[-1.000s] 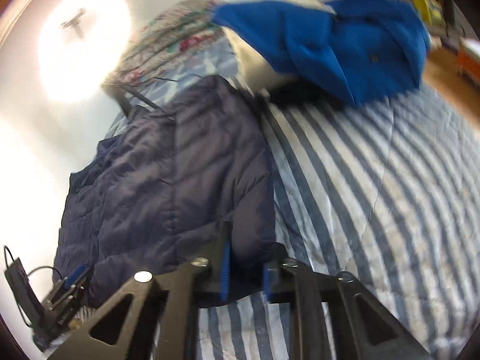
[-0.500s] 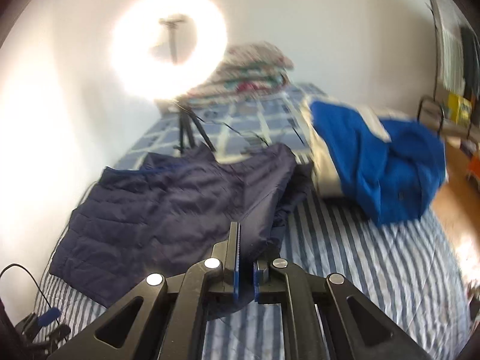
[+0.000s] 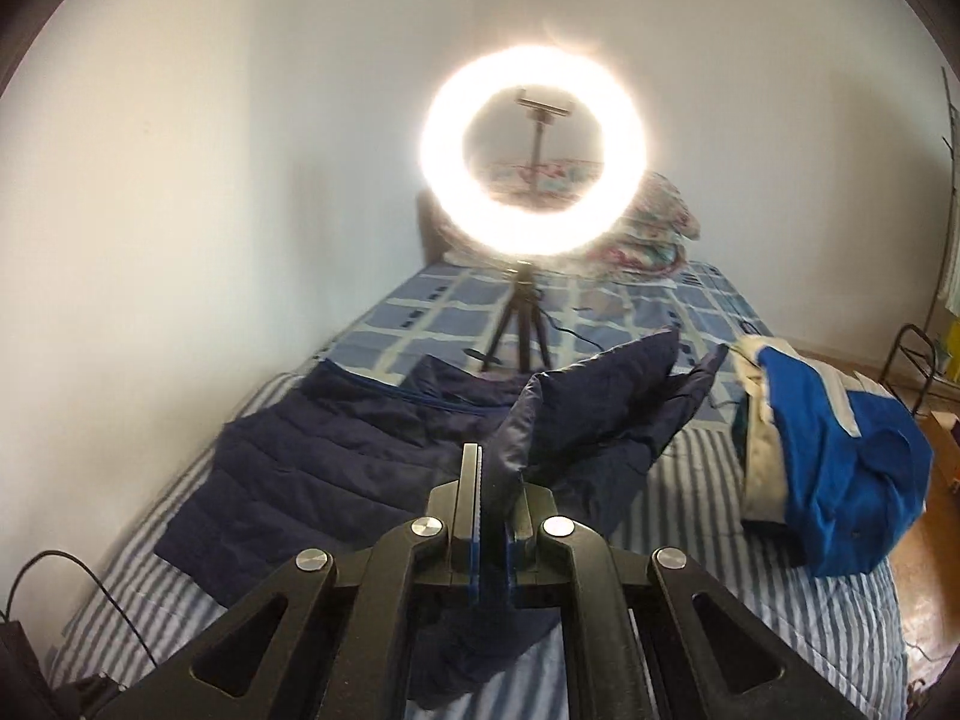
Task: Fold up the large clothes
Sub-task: 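Grasp the jacket side with the right tool and fold it over the body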
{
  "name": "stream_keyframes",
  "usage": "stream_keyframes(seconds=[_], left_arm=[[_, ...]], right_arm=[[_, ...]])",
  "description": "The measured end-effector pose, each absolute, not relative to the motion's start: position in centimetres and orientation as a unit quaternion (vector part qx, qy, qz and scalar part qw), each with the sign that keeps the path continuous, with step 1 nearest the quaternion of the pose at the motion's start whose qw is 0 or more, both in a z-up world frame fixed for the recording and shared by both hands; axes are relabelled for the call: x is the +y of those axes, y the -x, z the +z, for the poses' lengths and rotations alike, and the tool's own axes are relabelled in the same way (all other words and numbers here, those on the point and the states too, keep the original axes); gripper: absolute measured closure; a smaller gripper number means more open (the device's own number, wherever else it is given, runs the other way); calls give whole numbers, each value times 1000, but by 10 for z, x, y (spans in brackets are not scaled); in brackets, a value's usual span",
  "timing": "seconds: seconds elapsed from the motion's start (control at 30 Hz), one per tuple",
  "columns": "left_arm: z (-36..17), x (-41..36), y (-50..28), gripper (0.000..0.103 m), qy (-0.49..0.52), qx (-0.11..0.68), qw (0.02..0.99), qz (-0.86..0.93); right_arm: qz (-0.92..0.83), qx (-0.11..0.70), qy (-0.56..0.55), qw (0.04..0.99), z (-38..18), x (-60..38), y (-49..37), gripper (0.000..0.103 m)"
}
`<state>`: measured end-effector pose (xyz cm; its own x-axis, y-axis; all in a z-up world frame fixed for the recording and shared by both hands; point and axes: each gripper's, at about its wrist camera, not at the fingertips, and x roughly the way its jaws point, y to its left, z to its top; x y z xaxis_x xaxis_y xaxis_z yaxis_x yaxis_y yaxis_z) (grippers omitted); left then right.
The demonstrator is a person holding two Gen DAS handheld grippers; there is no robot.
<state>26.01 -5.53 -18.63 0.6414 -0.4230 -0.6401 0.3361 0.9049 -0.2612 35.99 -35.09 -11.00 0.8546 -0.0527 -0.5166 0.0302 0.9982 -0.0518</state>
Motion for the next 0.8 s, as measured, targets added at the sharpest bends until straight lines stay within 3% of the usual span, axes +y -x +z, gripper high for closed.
stream_keyframes(seconds=[0.47, 0.8], left_arm=[[-189, -33, -248, 50, 59, 363, 906, -211], [-195, -18, -245, 50, 61, 366, 907, -202]], right_arm=[[117, 297, 46, 947, -151, -202, -418, 101], [199, 390, 79, 896, -241, -120, -453, 101]])
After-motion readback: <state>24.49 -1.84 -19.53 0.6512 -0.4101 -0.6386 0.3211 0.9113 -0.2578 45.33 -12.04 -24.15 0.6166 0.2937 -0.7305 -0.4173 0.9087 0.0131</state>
